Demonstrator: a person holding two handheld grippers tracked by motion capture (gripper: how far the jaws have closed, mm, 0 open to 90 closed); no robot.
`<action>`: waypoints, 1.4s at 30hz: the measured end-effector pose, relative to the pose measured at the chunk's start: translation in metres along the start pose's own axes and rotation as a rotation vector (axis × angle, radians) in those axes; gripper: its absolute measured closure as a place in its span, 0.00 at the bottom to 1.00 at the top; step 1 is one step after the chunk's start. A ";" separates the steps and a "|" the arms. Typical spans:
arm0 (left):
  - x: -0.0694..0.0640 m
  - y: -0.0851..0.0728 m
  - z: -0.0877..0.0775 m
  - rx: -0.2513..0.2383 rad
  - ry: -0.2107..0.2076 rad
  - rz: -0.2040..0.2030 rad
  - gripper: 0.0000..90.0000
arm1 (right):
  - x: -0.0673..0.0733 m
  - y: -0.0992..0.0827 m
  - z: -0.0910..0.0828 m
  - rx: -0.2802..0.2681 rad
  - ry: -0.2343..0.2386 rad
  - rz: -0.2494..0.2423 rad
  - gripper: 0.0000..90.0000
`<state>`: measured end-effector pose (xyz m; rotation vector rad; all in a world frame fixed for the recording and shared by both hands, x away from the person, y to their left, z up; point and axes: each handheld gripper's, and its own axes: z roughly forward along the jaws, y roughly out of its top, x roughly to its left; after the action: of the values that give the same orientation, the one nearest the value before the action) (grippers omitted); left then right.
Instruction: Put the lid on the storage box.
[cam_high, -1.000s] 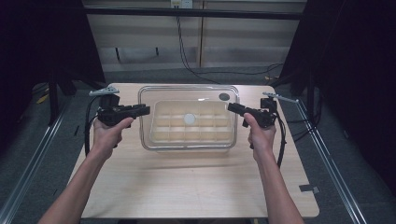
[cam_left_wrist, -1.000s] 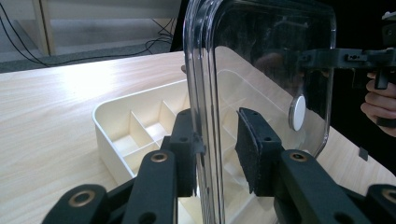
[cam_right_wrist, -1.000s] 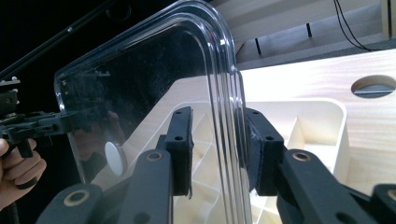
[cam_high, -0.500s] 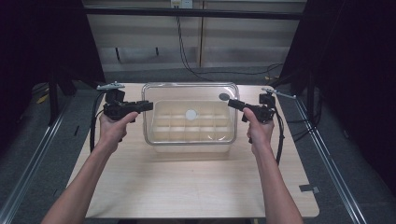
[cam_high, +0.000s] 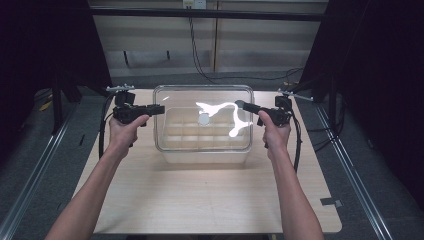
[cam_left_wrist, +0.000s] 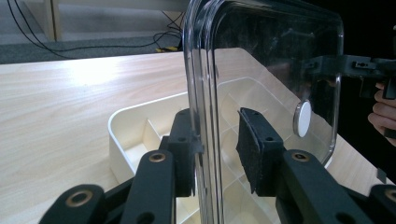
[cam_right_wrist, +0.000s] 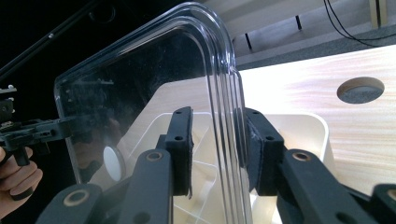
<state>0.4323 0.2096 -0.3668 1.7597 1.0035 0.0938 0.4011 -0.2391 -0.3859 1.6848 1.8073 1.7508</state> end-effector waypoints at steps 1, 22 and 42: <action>-0.001 0.000 0.000 0.002 0.000 0.002 0.75 | 0.000 0.000 0.000 -0.001 0.002 0.002 0.74; 0.015 -0.002 0.024 0.058 0.029 -0.050 0.71 | -0.010 -0.003 0.011 0.052 -0.071 -0.001 0.72; 0.033 -0.010 0.047 0.120 0.049 -0.057 0.64 | -0.024 -0.008 0.033 0.107 -0.147 0.013 0.66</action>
<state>0.4715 0.1968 -0.4078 1.8429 1.1136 0.0412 0.4286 -0.2340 -0.4168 1.8163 1.8579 1.5150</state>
